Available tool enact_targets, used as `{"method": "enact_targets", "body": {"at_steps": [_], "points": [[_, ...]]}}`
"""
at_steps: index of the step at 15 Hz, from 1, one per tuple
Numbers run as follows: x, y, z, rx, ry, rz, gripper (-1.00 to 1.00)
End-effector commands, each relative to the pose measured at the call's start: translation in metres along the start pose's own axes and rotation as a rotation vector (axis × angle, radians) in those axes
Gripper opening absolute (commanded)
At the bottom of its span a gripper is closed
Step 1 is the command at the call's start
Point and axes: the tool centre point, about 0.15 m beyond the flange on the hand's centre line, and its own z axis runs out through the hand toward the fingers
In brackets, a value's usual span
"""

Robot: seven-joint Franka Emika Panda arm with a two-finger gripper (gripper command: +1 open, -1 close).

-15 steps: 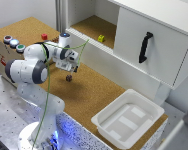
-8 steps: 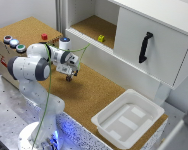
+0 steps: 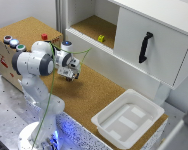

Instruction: Grasp the purple block, then turn it left

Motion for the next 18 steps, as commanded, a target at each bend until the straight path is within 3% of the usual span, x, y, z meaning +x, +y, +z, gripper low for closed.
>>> {"method": "enact_targets", "body": {"at_steps": [1, 12, 18], "points": [[0.001, 0.007, 0.012, 0.037, -0.003, 0.019, -1.0], [0.006, 0.002, -0.036, -0.03, -0.022, -0.027, -1.0], [0.025, -0.003, -0.047, -0.078, -0.099, -0.314, -1.0]]}}
